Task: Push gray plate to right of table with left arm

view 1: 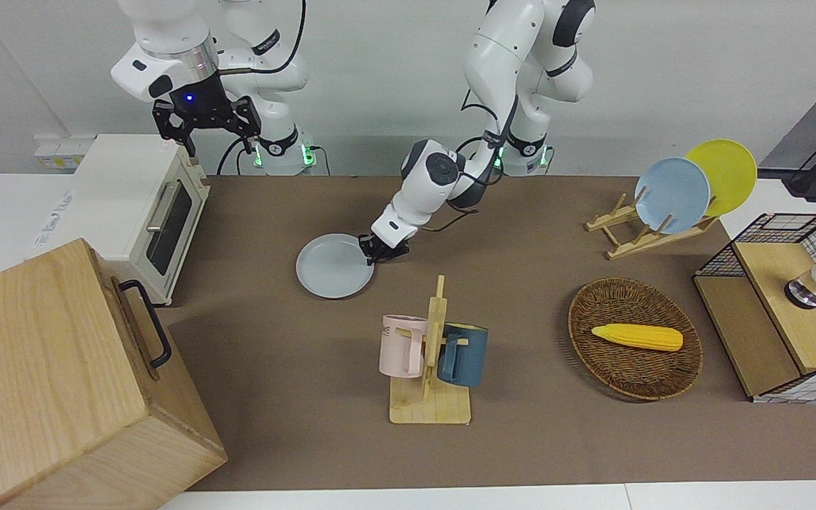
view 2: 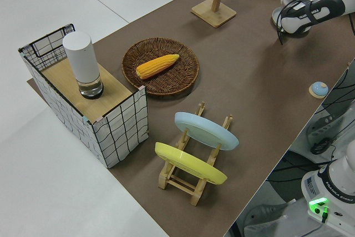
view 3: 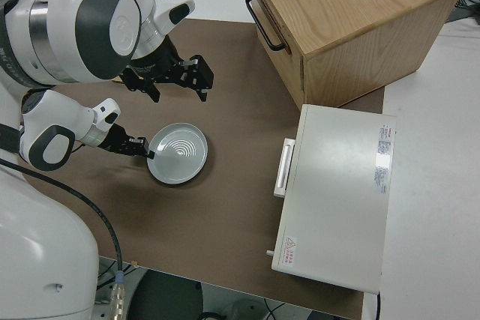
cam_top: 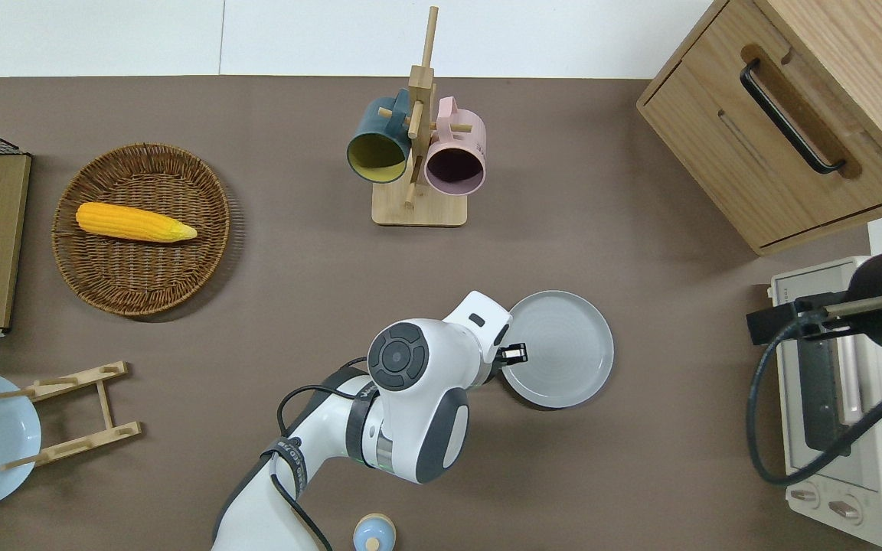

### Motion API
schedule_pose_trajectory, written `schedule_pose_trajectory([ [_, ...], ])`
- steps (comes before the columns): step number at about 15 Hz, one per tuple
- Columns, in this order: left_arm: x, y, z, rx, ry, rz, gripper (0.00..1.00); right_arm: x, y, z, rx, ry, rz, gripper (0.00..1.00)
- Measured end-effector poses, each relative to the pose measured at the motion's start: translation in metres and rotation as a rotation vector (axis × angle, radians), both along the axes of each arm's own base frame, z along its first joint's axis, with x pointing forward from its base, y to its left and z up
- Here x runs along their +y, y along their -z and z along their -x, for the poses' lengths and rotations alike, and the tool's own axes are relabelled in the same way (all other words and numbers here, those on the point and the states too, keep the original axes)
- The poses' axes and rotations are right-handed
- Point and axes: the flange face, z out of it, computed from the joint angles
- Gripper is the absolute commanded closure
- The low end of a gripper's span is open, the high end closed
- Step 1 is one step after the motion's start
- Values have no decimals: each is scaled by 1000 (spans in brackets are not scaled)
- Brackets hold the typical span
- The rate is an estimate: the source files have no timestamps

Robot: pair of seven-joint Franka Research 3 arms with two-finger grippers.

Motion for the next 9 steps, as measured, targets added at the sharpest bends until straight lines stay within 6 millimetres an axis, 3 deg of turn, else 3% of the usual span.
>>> schedule_pose_trajectory([
  [3,-3,1,0,12,-21,1,725,0,0,0,0,0,0,5],
  [5,-4,0,0,18,-35,1,604,0,0,0,0,0,0,5],
  [7,-9,3,2,27,-44,7,103,0,0,0,0,0,0,5],
  [8,-15,9,4,33,-46,10,22,0,0,0,0,0,0,5],
  [9,-17,11,6,37,-50,12,15,0,0,0,0,0,0,5],
])
